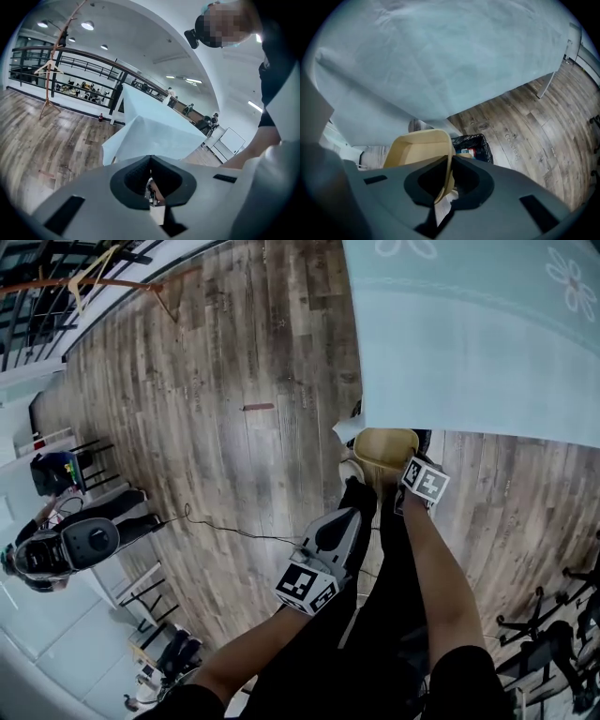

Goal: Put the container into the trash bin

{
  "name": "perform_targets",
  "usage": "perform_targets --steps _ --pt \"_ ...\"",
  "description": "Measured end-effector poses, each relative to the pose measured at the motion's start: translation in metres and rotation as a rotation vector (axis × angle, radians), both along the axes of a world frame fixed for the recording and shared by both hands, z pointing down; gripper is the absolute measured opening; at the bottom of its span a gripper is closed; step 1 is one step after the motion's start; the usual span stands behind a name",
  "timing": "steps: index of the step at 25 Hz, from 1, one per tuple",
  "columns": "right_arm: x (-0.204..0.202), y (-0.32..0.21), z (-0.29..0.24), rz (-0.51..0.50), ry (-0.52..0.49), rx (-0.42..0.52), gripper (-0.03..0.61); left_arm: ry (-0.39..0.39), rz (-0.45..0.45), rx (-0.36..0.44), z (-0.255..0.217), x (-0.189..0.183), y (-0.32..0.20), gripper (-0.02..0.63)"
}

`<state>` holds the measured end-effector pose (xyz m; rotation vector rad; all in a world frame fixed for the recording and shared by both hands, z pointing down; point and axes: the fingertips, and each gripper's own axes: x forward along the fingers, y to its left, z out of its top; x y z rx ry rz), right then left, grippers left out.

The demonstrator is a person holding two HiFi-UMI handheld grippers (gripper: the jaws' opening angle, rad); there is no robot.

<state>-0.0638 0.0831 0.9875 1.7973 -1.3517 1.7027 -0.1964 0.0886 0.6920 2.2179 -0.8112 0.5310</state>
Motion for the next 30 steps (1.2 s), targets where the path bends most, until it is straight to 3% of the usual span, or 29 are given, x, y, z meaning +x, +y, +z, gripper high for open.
perform_targets --steps 6,8,18,23,30 --pt "-0.006 0.005 0.024 -0.044 0.009 -0.031 0.045 -0.009 -0.008 -0.008 0.007 -0.016 0.008 0.011" --pt "-0.007 0.006 0.025 -0.05 0.006 -0.034 0.072 -0.005 -0.019 -0.016 0.01 -0.02 0.008 0.011" --pt "-0.006 0.004 0.021 -0.059 0.021 -0.02 0.074 -0.003 -0.015 -0.011 0.013 -0.035 0.006 0.011" --pt "-0.004 0.0 -0.017 -0.073 0.043 0.041 0.074 0.011 0.0 -0.003 0.005 -0.038 0.002 0.011" --pt "-0.008 0.018 -0.109 -0.137 0.059 0.134 0.072 0.039 0.076 0.058 -0.036 -0.029 -0.013 0.011"
